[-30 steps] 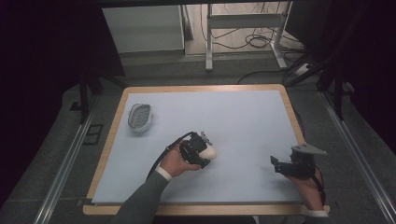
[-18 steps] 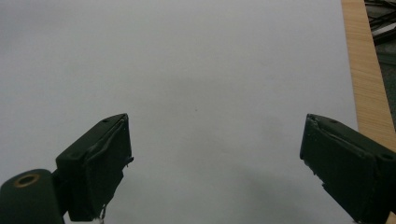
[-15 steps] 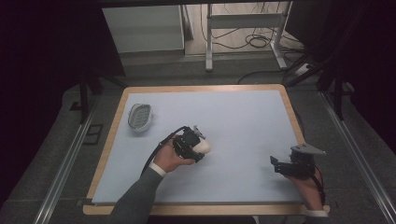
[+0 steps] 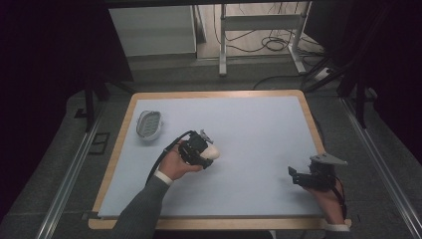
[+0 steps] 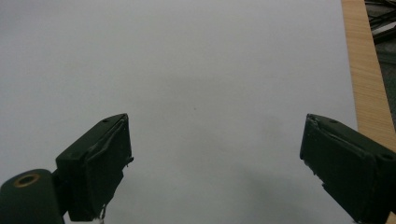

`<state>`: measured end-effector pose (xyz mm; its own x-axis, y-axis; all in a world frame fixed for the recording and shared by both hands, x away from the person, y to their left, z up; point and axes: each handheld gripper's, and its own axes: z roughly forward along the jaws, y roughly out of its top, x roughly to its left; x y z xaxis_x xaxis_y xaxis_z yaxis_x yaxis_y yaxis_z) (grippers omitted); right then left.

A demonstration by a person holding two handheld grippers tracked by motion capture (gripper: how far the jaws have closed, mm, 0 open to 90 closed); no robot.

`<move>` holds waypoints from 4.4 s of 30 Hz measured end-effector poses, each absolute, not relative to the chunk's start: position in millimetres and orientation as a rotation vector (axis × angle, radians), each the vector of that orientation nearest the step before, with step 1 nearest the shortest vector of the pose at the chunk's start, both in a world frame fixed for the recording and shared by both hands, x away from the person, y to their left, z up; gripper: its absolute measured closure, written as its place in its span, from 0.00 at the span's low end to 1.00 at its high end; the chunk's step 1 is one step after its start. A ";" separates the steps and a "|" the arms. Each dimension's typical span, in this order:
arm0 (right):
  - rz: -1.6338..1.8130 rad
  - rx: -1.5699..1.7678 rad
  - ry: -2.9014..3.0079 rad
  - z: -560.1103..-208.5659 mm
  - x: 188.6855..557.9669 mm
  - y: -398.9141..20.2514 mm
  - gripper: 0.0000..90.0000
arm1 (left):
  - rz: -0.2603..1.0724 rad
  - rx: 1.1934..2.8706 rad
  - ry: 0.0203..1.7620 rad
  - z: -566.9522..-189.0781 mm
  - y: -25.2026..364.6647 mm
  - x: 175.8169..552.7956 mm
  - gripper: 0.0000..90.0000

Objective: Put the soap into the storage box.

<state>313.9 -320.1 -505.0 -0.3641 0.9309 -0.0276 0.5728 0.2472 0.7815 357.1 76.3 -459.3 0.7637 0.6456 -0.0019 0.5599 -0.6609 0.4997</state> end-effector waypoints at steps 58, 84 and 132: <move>0.948 1.378 2.029 -506.8 314.8 -321.1 0.10 | 0.315 2.390 1.121 -437.2 144.6 393.9 0.55; 0.937 1.385 2.031 -508.7 315.6 -321.5 0.10 | 0.321 2.335 1.260 -437.6 186.9 415.7 0.55; 0.925 1.396 2.035 -512.3 317.3 -324.2 0.10 | 0.329 2.135 1.589 -458.8 259.6 469.9 0.55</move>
